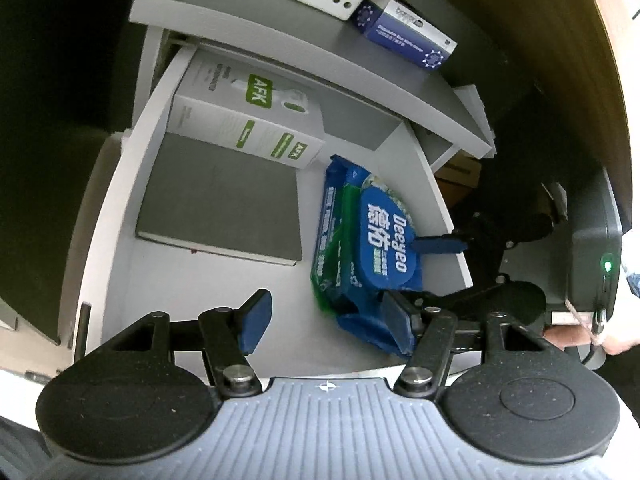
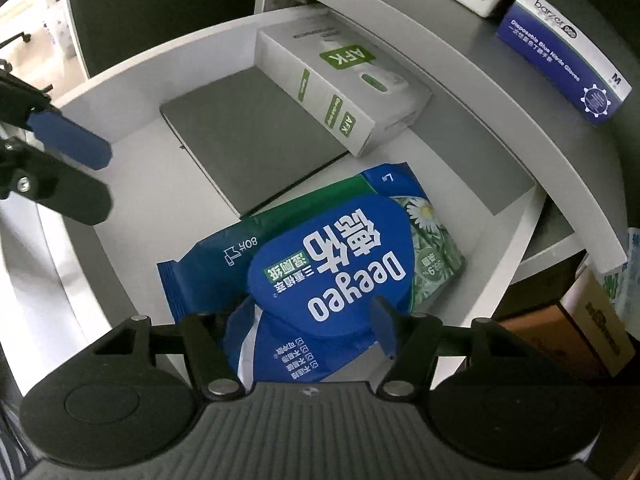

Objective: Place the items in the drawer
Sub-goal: 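Open the left tool to release the wipes pack in the drawer, then withdraw both tools up and out of the open drawer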

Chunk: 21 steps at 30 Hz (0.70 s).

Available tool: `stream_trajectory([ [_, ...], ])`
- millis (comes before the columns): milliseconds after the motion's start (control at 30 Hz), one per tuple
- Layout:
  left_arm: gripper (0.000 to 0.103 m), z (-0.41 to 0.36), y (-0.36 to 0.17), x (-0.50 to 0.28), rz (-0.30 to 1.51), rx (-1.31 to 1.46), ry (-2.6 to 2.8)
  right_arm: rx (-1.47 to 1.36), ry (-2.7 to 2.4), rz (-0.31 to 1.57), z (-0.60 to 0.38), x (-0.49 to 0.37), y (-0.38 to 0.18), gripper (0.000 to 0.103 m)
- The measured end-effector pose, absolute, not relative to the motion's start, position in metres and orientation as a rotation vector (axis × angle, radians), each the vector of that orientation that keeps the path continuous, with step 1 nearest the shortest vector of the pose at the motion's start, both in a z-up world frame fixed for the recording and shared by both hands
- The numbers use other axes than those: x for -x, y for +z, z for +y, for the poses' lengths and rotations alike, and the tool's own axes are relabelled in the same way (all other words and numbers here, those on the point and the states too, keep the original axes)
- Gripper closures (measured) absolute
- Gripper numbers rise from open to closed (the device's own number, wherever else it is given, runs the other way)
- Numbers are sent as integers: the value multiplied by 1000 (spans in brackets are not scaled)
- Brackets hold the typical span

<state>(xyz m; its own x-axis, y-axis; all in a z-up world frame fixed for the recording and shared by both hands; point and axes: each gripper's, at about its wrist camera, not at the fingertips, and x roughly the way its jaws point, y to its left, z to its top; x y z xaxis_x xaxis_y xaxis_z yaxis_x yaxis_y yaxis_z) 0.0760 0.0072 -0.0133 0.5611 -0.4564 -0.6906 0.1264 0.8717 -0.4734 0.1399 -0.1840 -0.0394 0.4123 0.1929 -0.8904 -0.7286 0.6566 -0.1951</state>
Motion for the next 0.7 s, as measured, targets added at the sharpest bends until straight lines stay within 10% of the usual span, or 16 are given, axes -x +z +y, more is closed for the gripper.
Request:
stream_trajectory([
  [700,37,2,-14,-65,889,317,-360,687,475,896,-193,-187,-44,38],
])
